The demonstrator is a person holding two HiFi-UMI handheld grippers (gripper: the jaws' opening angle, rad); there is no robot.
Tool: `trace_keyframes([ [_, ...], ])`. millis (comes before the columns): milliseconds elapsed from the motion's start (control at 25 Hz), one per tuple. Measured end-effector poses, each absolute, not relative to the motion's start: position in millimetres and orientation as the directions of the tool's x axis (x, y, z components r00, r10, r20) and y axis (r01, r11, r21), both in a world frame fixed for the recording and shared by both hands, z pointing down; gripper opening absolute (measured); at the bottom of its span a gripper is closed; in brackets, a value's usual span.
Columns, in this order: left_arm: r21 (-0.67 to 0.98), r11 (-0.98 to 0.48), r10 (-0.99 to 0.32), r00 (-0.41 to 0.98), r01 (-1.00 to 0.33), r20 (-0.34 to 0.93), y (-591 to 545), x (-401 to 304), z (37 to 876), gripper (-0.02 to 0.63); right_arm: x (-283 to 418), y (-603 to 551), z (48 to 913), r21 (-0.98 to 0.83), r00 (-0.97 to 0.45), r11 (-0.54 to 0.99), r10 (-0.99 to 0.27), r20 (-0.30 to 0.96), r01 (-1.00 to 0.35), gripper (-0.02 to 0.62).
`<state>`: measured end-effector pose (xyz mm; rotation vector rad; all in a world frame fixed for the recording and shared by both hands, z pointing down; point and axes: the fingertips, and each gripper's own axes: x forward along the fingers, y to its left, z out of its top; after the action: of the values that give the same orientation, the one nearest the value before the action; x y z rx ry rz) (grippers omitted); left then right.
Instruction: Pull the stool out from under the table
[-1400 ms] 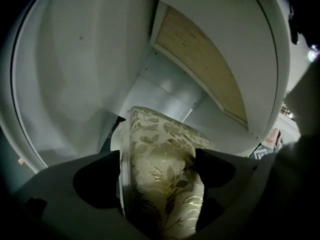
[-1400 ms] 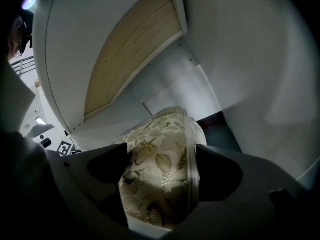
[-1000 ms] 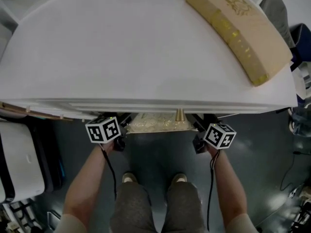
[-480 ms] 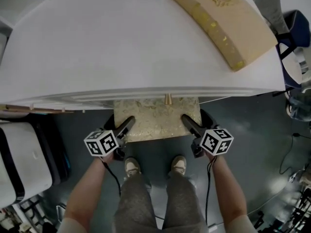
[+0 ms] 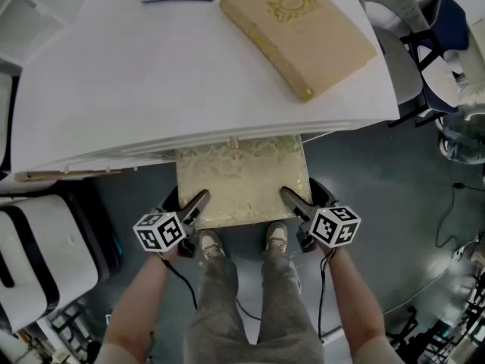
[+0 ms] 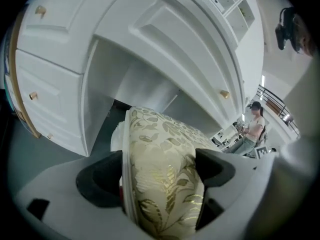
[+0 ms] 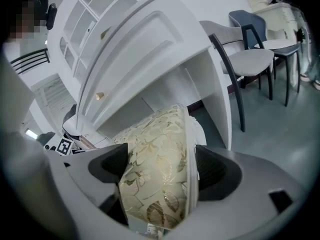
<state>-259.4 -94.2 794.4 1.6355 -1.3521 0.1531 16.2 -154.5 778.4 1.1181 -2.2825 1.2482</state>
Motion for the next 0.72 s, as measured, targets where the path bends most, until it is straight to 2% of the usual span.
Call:
trace_keyframes([
  [440, 0.613, 0.02, -0.591, 0.485, -0.79, 0.644, -89.5, -187.7, 731.6, 0.46, 93.4, -115.6, 705.4, -0.558, -0.56, 0.186, -0.535, 0.633, -0.809, 0.44],
  [720, 0.641, -0.081, -0.55, 0.57, -0.764, 0.611, -94.2, -119.1, 708.3, 0.46, 162.5, -88.3, 673.4, -0.527, -0.475, 0.106, -0.605, 0.639, -0.843, 0.44],
])
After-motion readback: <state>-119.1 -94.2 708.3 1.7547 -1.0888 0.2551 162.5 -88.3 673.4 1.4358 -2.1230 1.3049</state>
